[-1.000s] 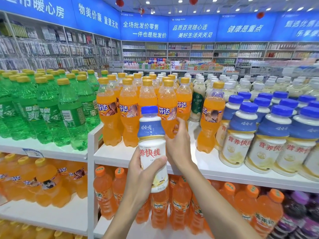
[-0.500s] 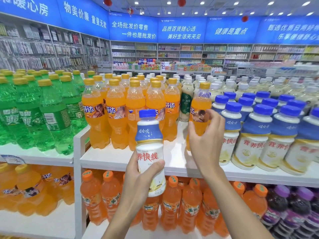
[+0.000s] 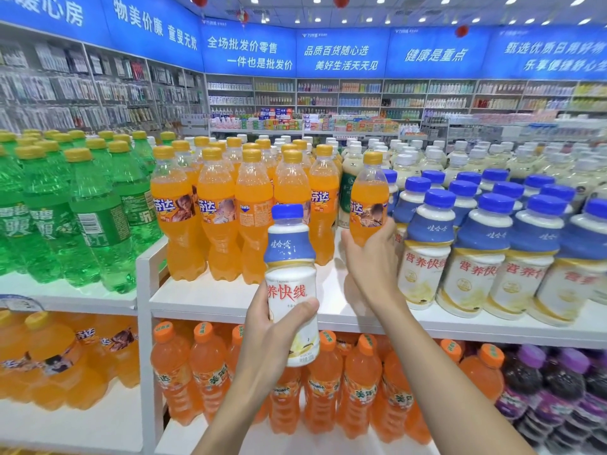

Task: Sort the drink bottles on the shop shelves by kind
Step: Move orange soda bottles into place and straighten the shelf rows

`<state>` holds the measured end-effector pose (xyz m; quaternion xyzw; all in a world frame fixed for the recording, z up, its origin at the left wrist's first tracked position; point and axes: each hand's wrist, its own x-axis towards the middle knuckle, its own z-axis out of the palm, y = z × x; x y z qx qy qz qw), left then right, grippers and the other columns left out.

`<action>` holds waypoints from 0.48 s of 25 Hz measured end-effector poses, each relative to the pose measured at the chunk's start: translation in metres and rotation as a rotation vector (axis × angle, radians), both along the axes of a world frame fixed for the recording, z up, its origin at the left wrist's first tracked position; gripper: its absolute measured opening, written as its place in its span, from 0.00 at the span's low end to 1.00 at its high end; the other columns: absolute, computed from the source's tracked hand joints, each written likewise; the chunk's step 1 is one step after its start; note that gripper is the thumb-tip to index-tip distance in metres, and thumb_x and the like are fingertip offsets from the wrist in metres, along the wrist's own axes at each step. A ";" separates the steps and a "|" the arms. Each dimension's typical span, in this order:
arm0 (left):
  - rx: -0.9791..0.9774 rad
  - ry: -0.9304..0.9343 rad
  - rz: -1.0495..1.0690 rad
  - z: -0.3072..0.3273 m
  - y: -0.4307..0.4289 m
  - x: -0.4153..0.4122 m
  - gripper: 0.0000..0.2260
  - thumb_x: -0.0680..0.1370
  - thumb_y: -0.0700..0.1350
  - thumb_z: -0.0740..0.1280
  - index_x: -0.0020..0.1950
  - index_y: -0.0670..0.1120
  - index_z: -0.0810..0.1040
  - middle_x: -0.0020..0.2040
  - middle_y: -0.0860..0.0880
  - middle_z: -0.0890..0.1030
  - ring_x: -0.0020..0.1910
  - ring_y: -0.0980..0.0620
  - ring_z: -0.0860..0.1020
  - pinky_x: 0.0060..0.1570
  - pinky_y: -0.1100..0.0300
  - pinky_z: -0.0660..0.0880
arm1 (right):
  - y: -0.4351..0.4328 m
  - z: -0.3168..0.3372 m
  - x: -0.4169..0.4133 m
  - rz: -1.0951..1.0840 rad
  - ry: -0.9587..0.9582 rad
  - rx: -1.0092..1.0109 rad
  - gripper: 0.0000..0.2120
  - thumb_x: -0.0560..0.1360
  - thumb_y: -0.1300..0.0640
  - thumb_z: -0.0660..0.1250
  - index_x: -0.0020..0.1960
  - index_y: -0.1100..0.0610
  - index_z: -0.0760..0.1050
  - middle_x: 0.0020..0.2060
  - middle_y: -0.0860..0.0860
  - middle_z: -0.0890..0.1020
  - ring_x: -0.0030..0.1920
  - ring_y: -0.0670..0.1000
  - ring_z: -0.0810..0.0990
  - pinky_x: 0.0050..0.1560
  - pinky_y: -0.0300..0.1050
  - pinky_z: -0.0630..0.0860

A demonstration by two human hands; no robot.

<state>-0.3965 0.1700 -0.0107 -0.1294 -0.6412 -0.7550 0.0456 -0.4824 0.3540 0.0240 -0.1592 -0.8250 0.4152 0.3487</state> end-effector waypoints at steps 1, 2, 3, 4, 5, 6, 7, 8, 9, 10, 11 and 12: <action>0.004 -0.003 0.000 0.000 -0.001 0.000 0.20 0.69 0.50 0.74 0.60 0.52 0.79 0.47 0.49 0.86 0.45 0.50 0.86 0.41 0.61 0.81 | 0.003 -0.005 -0.001 0.018 -0.010 -0.009 0.37 0.77 0.44 0.71 0.75 0.61 0.58 0.71 0.60 0.71 0.71 0.62 0.69 0.68 0.56 0.71; 0.006 -0.006 0.001 0.000 -0.001 0.000 0.20 0.69 0.51 0.74 0.60 0.52 0.79 0.47 0.49 0.86 0.45 0.50 0.86 0.41 0.62 0.81 | 0.006 -0.010 -0.003 0.030 -0.009 -0.009 0.36 0.77 0.45 0.71 0.74 0.61 0.59 0.70 0.59 0.71 0.71 0.61 0.70 0.67 0.56 0.72; 0.006 -0.009 0.002 0.000 -0.002 0.000 0.20 0.69 0.51 0.74 0.60 0.52 0.79 0.47 0.49 0.86 0.46 0.50 0.86 0.41 0.62 0.81 | 0.008 -0.012 -0.003 0.045 -0.010 -0.009 0.35 0.76 0.45 0.72 0.74 0.60 0.60 0.70 0.57 0.71 0.70 0.60 0.70 0.66 0.56 0.72; 0.004 -0.010 0.004 0.000 -0.002 0.000 0.20 0.69 0.51 0.74 0.60 0.52 0.79 0.47 0.50 0.86 0.46 0.51 0.86 0.40 0.63 0.80 | 0.009 -0.013 -0.003 0.074 -0.005 -0.027 0.35 0.76 0.46 0.73 0.74 0.58 0.60 0.70 0.55 0.71 0.70 0.58 0.70 0.67 0.56 0.72; 0.004 -0.008 0.004 0.000 -0.003 -0.001 0.20 0.69 0.51 0.74 0.60 0.52 0.79 0.47 0.50 0.86 0.45 0.51 0.86 0.40 0.63 0.80 | 0.011 -0.014 -0.001 0.130 0.008 -0.069 0.35 0.76 0.46 0.73 0.75 0.55 0.60 0.70 0.52 0.72 0.70 0.55 0.71 0.68 0.57 0.73; 0.006 -0.007 0.003 -0.001 -0.003 -0.001 0.19 0.69 0.50 0.74 0.60 0.52 0.79 0.47 0.50 0.86 0.45 0.51 0.86 0.40 0.63 0.80 | 0.013 -0.016 0.000 0.205 0.021 -0.127 0.35 0.76 0.46 0.73 0.76 0.51 0.59 0.69 0.48 0.73 0.69 0.52 0.73 0.68 0.58 0.74; 0.010 -0.008 0.001 -0.001 -0.003 -0.002 0.19 0.69 0.50 0.74 0.60 0.52 0.80 0.47 0.49 0.86 0.45 0.51 0.86 0.40 0.62 0.80 | 0.015 -0.017 0.003 0.289 0.022 -0.174 0.34 0.76 0.47 0.73 0.76 0.46 0.59 0.68 0.44 0.75 0.68 0.49 0.76 0.68 0.57 0.75; 0.014 -0.010 -0.001 -0.002 -0.003 -0.002 0.19 0.69 0.50 0.74 0.60 0.52 0.80 0.47 0.49 0.86 0.45 0.50 0.86 0.40 0.62 0.81 | 0.016 -0.018 0.005 0.367 0.007 -0.203 0.32 0.77 0.47 0.73 0.75 0.43 0.60 0.66 0.41 0.77 0.66 0.46 0.77 0.68 0.57 0.76; 0.012 -0.010 -0.003 -0.002 -0.004 -0.002 0.19 0.69 0.50 0.74 0.60 0.52 0.80 0.47 0.49 0.86 0.46 0.50 0.86 0.41 0.61 0.81 | 0.016 -0.017 0.008 0.425 -0.010 -0.217 0.30 0.78 0.48 0.72 0.74 0.41 0.61 0.65 0.39 0.78 0.65 0.44 0.78 0.67 0.57 0.76; 0.007 -0.006 -0.006 -0.002 -0.003 -0.002 0.19 0.69 0.50 0.74 0.60 0.52 0.80 0.48 0.49 0.86 0.46 0.49 0.86 0.41 0.61 0.81 | 0.015 -0.016 0.009 0.460 -0.015 -0.229 0.30 0.78 0.50 0.72 0.74 0.41 0.61 0.65 0.39 0.78 0.64 0.43 0.79 0.67 0.57 0.77; 0.002 -0.004 -0.008 -0.002 -0.003 -0.002 0.19 0.69 0.50 0.74 0.60 0.52 0.80 0.47 0.49 0.86 0.46 0.50 0.86 0.41 0.61 0.81 | 0.014 -0.016 0.009 0.479 -0.015 -0.239 0.30 0.79 0.52 0.72 0.74 0.43 0.60 0.65 0.40 0.79 0.64 0.43 0.79 0.67 0.57 0.77; 0.001 -0.005 -0.007 -0.002 -0.003 -0.002 0.19 0.69 0.50 0.74 0.60 0.53 0.80 0.47 0.49 0.86 0.46 0.50 0.86 0.41 0.61 0.81 | 0.012 -0.015 0.007 0.493 -0.014 -0.246 0.30 0.79 0.54 0.72 0.73 0.45 0.58 0.65 0.42 0.78 0.63 0.43 0.80 0.67 0.56 0.77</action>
